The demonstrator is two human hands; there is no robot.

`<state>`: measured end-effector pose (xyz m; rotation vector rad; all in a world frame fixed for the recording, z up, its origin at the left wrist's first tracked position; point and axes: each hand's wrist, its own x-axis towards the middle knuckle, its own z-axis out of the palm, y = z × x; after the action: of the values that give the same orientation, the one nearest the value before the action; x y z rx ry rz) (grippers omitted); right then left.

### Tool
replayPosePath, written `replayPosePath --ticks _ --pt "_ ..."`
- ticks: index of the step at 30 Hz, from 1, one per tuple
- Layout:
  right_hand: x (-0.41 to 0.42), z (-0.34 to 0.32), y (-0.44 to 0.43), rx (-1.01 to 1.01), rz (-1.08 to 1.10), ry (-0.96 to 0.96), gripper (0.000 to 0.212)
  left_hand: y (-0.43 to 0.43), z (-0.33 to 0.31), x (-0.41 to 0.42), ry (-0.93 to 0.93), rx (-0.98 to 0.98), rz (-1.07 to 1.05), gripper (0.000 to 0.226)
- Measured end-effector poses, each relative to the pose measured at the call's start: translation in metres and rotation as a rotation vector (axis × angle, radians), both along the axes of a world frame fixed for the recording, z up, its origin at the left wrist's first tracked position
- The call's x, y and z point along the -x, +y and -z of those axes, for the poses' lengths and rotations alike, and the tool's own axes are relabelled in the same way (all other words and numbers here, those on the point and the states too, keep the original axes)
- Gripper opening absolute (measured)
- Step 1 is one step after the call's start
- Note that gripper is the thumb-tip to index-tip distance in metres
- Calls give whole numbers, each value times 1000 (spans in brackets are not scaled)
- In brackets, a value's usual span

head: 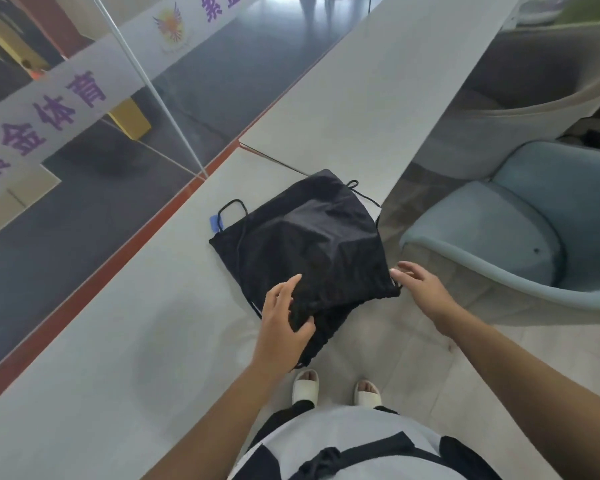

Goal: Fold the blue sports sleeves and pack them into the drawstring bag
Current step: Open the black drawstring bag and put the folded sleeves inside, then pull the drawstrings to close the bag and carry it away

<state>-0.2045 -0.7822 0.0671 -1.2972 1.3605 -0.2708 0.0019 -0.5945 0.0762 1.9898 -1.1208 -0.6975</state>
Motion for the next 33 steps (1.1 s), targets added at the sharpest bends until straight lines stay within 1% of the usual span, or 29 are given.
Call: replayPosePath --ticks 1,3,6,8,10,15,19,21,24,26,30,33 --pt "-4 8 -4 -37 -21 5 49 3 6 5 31 -15 -80 73" --pt "-11 20 -10 -90 -51 -10 47 8 15 13 75 -66 -195 75" --pt "-17 39 -17 -127 -80 3 52 19 28 24 94 -205 -243 85" --pt "-19 47 -21 -136 -98 13 57 30 41 29 8 -313 -234 93" --pt "-18 57 -26 -160 -111 25 61 42 56 31 -141 -421 -179 96" --pt "-19 80 -37 -212 -101 34 57 67 85 40 -428 -591 -20 88" --pt "-26 95 -49 -240 -100 52 56 69 104 37 -570 -538 -72 81" --pt "-33 98 -54 -253 -110 52 62 67 108 37 -584 -525 -81 77" --pt "-43 104 -63 -198 -97 14 71 66 115 37 -607 -522 -102 69" --pt "-47 110 -68 -180 -82 9 64 66 121 38 -609 -505 -126 59" --pt "-45 120 -72 -171 -77 71 48 68 126 38 -654 -404 -196 30" --pt "-37 119 -73 -185 -91 90 46 71 117 38 -621 -362 -216 18"
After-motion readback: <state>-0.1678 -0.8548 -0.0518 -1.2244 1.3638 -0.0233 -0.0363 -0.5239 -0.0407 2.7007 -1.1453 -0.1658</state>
